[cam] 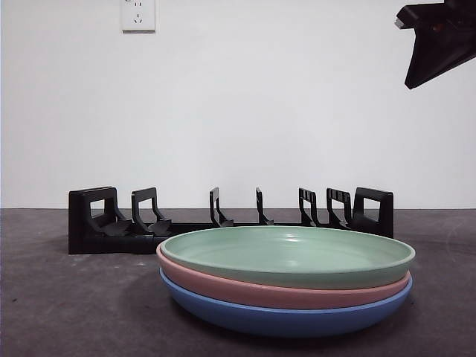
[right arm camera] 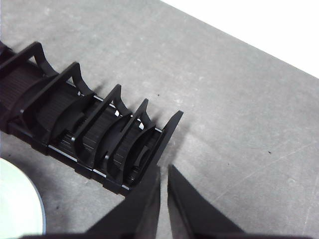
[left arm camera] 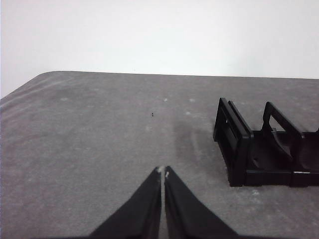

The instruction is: Place the plate

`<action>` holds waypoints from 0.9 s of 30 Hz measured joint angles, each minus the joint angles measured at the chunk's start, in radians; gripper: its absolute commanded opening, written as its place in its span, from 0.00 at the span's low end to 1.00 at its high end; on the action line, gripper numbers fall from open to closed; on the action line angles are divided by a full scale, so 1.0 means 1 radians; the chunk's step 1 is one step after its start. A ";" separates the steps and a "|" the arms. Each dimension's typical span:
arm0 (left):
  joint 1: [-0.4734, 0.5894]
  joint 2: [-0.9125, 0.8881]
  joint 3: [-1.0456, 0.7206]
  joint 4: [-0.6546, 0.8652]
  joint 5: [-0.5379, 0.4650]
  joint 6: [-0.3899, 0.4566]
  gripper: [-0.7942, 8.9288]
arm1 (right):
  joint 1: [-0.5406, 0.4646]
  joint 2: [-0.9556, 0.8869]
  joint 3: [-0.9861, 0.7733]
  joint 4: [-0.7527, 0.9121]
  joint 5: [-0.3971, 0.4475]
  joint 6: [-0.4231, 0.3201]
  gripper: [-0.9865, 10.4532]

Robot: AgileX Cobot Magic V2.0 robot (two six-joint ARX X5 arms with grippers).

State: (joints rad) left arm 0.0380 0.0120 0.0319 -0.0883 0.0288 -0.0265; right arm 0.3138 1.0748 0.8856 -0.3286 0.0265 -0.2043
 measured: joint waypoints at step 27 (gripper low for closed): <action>0.000 0.000 0.000 0.000 0.000 -0.003 0.09 | -0.232 -0.710 -0.710 0.295 0.027 0.040 0.11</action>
State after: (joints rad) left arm 0.0380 0.0120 0.0319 -0.0883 0.0292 -0.0299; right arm 0.0818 0.3645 0.1761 -0.0334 0.0532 -0.1638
